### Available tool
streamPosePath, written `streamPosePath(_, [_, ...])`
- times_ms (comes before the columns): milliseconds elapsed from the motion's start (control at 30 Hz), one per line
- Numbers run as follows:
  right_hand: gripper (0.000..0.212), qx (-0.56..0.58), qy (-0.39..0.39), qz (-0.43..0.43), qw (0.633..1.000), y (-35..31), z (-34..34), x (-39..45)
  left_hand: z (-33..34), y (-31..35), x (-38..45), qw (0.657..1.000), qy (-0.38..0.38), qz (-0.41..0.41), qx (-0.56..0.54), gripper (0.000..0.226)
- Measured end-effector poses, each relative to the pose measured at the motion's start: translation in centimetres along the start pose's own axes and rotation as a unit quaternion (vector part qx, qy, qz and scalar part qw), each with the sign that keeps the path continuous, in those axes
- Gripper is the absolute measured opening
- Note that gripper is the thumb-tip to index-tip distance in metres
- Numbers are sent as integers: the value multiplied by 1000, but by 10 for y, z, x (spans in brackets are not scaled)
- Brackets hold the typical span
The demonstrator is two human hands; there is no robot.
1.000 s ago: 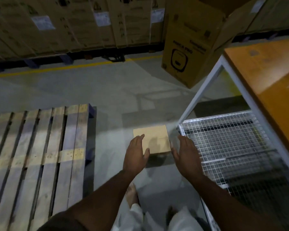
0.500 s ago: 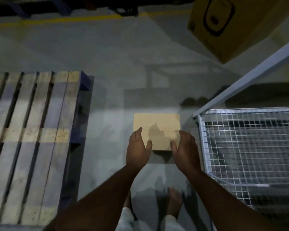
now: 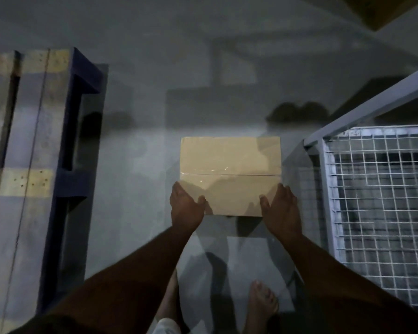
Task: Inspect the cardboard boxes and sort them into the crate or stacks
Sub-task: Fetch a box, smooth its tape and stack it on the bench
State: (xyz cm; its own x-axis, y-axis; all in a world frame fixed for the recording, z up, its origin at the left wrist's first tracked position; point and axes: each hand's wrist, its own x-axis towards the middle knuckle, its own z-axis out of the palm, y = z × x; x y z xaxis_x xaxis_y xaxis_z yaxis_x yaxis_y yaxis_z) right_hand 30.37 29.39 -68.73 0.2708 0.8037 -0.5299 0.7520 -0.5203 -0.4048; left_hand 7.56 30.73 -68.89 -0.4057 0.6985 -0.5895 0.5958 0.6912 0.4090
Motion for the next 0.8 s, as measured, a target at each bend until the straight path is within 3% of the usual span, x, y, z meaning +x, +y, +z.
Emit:
streamPosePath(133, [83,33,-18,27,999,-1,14,8,10,-10,24,994,-30,-73,-71,80])
streamPosePath(333, [85,49,8,22,999,-22,-16,-8,-26,7,8,996,6,-26,-84,74])
streamPosePath(400, [80,66,27,19,997,-36,-43,-17,-50,23,-9,995,0,-17,-94,66])
streamPosePath(500, [73,98,68,25,993,-62,-94,-39,-93,56,-43,994,9,-4,-108,74])
streamPosePath(600, [66,110,107,30,988,-94,-149,-71,-145,89,-88,987,49,5,-154,69])
streamPosePath(800, [59,144,182,25,972,-147,-260,-159,-245,150,-176,952,138,59,-265,30])
